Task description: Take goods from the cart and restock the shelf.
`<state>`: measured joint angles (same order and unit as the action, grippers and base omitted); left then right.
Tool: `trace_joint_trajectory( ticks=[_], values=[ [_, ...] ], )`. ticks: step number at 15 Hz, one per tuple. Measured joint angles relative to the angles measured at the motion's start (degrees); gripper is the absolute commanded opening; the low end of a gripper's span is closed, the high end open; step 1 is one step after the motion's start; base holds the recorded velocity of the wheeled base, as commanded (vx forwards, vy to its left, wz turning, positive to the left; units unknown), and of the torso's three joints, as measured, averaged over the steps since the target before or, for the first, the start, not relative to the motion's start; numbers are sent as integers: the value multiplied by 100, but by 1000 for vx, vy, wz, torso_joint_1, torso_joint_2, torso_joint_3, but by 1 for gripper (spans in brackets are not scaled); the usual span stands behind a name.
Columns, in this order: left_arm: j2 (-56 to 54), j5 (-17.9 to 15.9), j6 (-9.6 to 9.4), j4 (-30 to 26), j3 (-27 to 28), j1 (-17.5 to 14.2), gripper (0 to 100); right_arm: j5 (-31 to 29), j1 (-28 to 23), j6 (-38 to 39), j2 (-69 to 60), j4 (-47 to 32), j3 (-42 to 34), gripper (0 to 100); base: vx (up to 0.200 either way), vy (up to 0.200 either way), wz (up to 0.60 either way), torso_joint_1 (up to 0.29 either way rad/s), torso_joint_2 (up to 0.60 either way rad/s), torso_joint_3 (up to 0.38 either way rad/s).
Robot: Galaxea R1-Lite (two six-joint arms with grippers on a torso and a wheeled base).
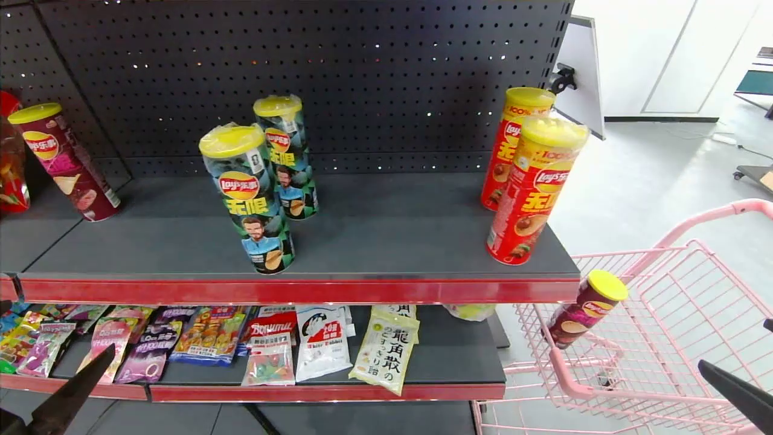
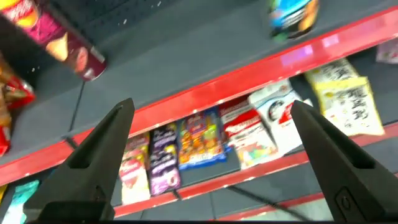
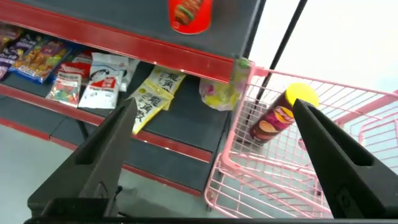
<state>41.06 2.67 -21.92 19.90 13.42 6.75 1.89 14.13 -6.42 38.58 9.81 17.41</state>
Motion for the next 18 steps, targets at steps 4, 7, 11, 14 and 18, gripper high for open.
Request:
trace_joint_trajectory(
  ticks=[4,7,11,14,18],
  values=[
    [-82,52,-5,-9,-23,2,100,2,0,2,68,1,0,100,0,-100,0,0,1,1],
    [-99,77,-5,-2,-33,2,100,0,-2,2,107,-2,-11,100,0,0,0,0,0,0],
    [-106,94,-5,-6,-48,0,100,5,0,5,162,4,-16,100,-100,0,0,0,2,4],
    [-106,94,-5,-6,-41,2,100,10,0,5,215,6,-18,100,0,0,0,0,0,0],
    [-96,94,-5,-2,-63,0,100,2,-5,9,286,0,-40,100,0,0,-600,8,6,-2]
  ],
)
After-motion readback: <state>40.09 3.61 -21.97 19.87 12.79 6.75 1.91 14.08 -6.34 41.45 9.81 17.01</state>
